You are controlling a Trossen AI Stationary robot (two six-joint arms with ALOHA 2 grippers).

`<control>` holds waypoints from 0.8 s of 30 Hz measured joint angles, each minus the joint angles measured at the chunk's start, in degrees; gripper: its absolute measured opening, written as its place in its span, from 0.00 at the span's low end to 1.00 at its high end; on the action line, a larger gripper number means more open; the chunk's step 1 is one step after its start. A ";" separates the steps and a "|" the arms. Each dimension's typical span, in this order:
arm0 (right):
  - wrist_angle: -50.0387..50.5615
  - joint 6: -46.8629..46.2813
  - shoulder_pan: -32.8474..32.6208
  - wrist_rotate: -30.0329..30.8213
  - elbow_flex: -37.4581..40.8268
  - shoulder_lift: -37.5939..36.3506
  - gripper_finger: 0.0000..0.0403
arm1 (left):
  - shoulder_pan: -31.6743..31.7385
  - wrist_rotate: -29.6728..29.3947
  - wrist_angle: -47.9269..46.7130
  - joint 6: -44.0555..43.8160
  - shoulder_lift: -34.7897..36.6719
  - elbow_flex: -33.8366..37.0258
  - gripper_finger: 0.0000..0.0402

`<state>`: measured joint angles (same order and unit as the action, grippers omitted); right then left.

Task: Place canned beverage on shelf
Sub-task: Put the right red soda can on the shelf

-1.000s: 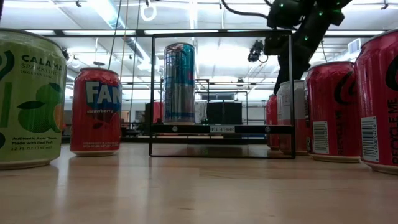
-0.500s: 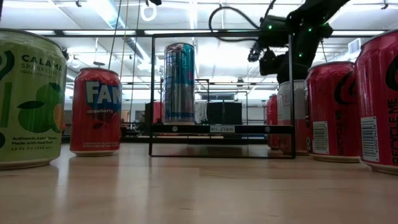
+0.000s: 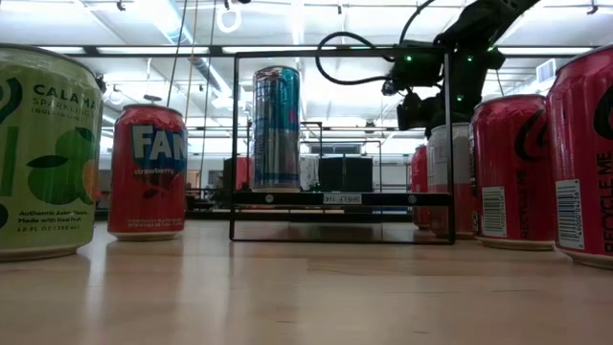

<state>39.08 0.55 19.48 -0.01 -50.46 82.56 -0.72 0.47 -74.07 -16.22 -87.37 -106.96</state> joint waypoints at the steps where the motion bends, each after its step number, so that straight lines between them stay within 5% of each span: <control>1: 0.17 0.39 0.20 0.00 0.00 -0.59 0.79 | 0.39 0.00 0.18 0.40 0.23 0.00 0.82; 8: 4.16 2.18 2.46 -1.76 -1.01 -4.37 0.81 | 3.82 -0.20 -0.25 4.01 2.01 -0.07 0.82; 24: 11.99 6.03 1.74 -5.70 -20.68 0.17 0.81 | 9.69 1.33 1.45 6.64 3.15 -0.02 0.82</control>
<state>51.07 6.59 21.22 -5.71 -71.14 82.73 8.97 1.80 -72.62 -9.58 -84.23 -106.98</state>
